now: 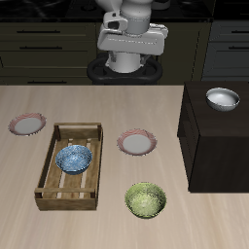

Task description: Stack the green bowl on the blue bowl

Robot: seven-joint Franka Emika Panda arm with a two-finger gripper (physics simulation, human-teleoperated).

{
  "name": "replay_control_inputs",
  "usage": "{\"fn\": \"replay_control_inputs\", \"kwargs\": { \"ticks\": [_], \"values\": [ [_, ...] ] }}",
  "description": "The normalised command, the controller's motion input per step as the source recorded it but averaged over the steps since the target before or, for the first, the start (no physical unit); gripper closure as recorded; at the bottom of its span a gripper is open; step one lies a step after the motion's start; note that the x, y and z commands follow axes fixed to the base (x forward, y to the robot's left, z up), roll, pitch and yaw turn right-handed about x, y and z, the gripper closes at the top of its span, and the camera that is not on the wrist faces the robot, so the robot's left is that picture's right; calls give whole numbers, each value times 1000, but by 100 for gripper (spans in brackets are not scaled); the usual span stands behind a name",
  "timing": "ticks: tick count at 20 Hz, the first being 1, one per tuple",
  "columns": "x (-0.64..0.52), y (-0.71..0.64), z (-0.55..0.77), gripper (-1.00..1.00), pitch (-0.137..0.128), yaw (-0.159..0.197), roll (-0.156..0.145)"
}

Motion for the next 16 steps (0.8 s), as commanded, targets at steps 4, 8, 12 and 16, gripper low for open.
{"fn": "replay_control_inputs", "kwargs": {
  "ticks": [4,8,12,16],
  "values": [
    [321,-60,33,-100,4,-1,-8],
    [348,-112,72,-100,-2,-17,-9],
    [364,-71,64,-100,4,-11,2],
    [265,-20,4,-100,33,-18,18]
  ]
}}
